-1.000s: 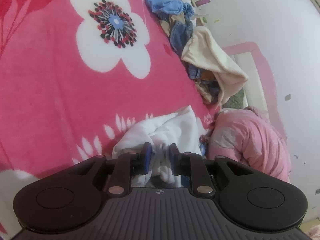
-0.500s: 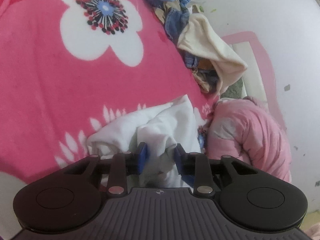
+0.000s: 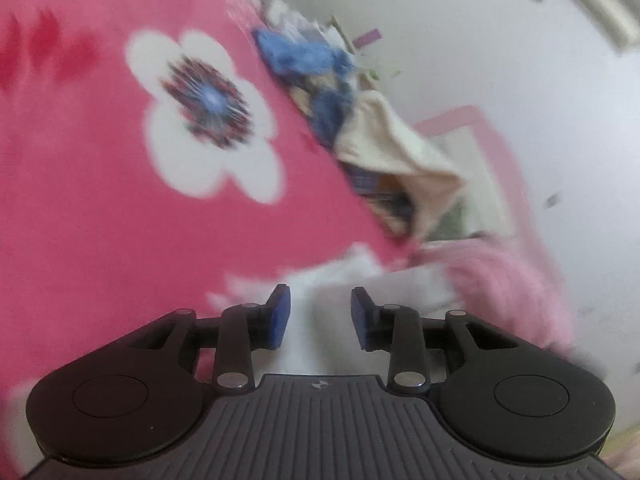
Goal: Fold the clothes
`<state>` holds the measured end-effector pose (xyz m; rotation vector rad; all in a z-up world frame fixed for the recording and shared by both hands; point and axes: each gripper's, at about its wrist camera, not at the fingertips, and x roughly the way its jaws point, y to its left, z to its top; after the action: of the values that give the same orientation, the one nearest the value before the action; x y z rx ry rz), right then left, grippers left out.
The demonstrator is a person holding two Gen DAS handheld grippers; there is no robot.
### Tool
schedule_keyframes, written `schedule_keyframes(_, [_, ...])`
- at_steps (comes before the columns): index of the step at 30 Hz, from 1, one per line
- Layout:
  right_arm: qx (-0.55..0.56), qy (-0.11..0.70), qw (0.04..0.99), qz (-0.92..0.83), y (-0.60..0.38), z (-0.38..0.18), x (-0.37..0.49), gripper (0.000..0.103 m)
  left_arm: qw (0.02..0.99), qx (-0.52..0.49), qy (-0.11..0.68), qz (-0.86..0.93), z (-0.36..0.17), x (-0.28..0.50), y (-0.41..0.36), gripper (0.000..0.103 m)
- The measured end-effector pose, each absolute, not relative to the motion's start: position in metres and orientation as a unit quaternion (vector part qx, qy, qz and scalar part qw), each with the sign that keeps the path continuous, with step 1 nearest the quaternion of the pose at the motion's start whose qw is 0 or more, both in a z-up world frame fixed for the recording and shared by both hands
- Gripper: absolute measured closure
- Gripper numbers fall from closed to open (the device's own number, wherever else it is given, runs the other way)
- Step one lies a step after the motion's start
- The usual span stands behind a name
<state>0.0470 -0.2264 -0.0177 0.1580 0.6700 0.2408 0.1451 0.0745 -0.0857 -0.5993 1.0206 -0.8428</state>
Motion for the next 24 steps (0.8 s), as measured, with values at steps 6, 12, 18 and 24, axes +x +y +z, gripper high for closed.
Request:
schedule_keyframes(6, [0.107,0.302,0.942,0.104,-0.245,0.0,0.037,0.086,0.771,-0.164,0.477,-0.389,-0.106,0.138,0.046,0.063])
schedule_keyframes(12, [0.079,0.281,0.949,0.124,-0.234,0.012,0.032,0.086,0.759,-0.178,0.497,-0.381,-0.121,0.15,0.042,0.083])
schedule_keyframes(18, [-0.052,0.291,0.94,0.17,-0.176,-0.009,0.035,0.085,0.735,-0.217,0.519,-0.377,-0.128,0.155,0.049,0.082])
schedule_keyframes(24, [-0.127,0.322,0.92,0.186,-0.136,-0.045,0.039,0.085,0.717,-0.258,0.53,-0.373,-0.134,0.159,0.056,0.079])
